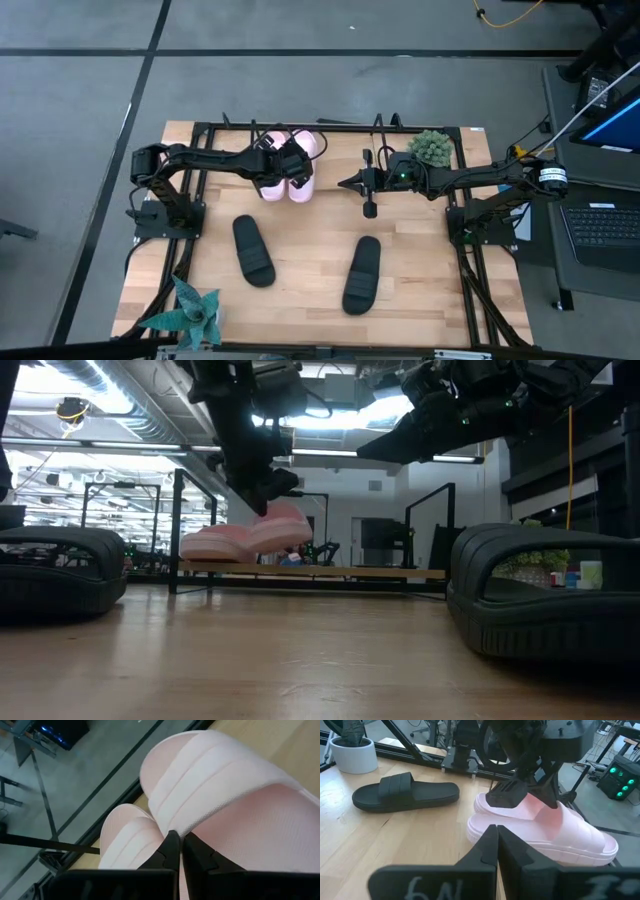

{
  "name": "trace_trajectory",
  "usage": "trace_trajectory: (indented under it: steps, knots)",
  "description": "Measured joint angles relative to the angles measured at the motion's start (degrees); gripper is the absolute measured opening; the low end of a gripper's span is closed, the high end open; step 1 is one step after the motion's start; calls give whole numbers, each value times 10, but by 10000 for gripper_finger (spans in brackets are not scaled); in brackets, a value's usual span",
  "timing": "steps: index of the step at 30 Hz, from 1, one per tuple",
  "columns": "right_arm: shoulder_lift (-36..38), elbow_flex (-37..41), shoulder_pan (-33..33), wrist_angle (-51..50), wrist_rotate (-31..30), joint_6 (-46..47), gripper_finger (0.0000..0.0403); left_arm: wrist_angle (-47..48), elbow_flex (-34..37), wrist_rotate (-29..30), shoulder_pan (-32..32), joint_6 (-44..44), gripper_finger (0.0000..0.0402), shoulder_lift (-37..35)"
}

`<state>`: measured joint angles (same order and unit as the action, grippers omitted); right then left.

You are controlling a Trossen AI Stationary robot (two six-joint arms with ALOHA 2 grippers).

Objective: Pick and place slides into the shelf
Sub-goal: Put the pink slide on the shelf

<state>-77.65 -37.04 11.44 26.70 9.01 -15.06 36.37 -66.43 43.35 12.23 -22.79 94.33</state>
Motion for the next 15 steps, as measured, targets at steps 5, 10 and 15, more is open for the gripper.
trace_trajectory:
  steps: [5,10,15]
  knots:
    - [0,0,0,0,0,0,7,0,0,0,0,9,0,1]
    - [0,0,-1,0,0,0,7,0,0,0,0,9,1,1]
    - [0,0,-6,4,0,0,7,0,0,0,0,8,20,1]
